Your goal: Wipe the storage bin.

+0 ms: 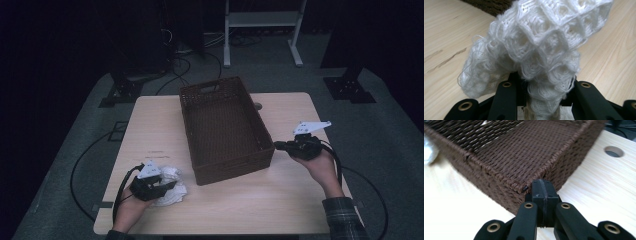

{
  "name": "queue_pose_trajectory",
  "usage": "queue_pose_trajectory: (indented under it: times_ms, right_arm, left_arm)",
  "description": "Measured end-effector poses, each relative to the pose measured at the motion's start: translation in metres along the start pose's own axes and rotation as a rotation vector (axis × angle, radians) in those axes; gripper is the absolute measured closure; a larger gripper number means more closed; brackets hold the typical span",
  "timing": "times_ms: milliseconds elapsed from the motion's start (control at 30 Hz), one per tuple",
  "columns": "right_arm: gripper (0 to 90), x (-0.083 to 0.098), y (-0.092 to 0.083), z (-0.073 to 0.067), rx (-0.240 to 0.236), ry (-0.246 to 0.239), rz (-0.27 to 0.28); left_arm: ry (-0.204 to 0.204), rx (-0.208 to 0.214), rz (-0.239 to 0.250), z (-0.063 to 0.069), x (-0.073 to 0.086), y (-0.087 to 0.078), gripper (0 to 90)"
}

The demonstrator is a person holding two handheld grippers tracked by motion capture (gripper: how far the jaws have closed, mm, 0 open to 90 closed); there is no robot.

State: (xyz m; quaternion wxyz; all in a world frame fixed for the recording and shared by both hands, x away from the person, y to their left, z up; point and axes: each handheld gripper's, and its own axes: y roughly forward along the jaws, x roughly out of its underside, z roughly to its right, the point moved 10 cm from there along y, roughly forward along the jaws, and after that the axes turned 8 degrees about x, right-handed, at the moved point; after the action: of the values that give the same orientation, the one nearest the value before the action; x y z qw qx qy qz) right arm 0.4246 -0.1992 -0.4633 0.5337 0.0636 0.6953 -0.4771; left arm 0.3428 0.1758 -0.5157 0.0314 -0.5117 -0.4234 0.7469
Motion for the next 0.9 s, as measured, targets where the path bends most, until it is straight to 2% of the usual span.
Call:
queue_pose_trajectory:
  times_ms: [33, 67, 100, 133, 233, 267, 300, 367, 600, 667, 767, 800, 833, 867, 900]
  right_arm:
    - [89.6, 0.0, 0.0, 0.0, 0.0, 0.0, 0.0]
    - [89.5, -0.002, 0.001, -0.01, -0.018, -0.015, 0.006]
    - [89.5, -0.002, 0.001, -0.01, -0.018, -0.015, 0.006]
    - [89.6, -0.003, 0.002, -0.019, -0.033, -0.021, 0.022]
    - [89.6, -0.004, 0.005, -0.032, -0.064, -0.013, 0.038]
    - [89.6, -0.004, 0.005, -0.032, -0.064, -0.013, 0.038]
    - [89.6, -0.005, 0.006, -0.039, -0.069, -0.02, 0.04]
    - [89.5, -0.006, 0.007, -0.044, -0.069, -0.029, 0.041]
    - [89.5, -0.009, 0.012, -0.062, -0.113, -0.032, 0.048]
    - [84.4, -0.01, 0.012, -0.065, -0.099, -0.046, 0.05]
    - [72.1, -0.008, 0.011, -0.061, -0.08, -0.025, 0.059]
    - [72.1, -0.008, 0.011, -0.061, -0.08, -0.025, 0.059]
    - [61.5, -0.004, 0.012, -0.056, -0.051, -0.015, 0.068]
    - [61.5, -0.004, 0.012, -0.056, -0.051, -0.015, 0.068]
    - [56.2, 0.0, 0.012, -0.054, -0.031, -0.008, 0.072]
  left_arm:
    - [0.0, 0.0, 0.0, 0.0, 0.0, 0.0, 66.3]
    - [-0.006, -0.007, 0.002, -0.002, 0.001, -0.003, 66.3]
    - [-0.006, -0.007, 0.002, -0.002, 0.001, -0.003, 66.3]
    - [-0.007, -0.011, 0.005, -0.003, 0.001, -0.004, 66.3]
    - [-0.007, -0.017, 0.008, -0.004, 0.001, -0.006, 66.3]
    - [-0.007, -0.017, 0.008, -0.004, 0.001, -0.006, 66.3]
    - [-0.008, -0.018, 0.007, -0.004, 0.002, -0.007, 66.3]
    - [-0.006, -0.015, 0.005, -0.003, 0.002, -0.006, 66.3]
    - [-0.003, -0.011, 0.006, -0.001, 0.002, -0.005, 66.3]
    - [-0.001, -0.007, 0.002, -0.001, 0.002, -0.003, 66.3]
    - [-0.002, -0.006, 0.003, -0.001, 0.002, -0.003, 66.3]
    - [-0.002, -0.006, 0.003, -0.001, 0.002, -0.003, 66.3]
    - [-0.003, -0.005, 0.003, -0.001, 0.002, -0.003, 66.3]
    - [-0.003, -0.005, 0.003, -0.001, 0.002, -0.003, 66.3]
    - [-0.003, -0.003, 0.001, -0.001, 0.003, -0.003, 66.3]
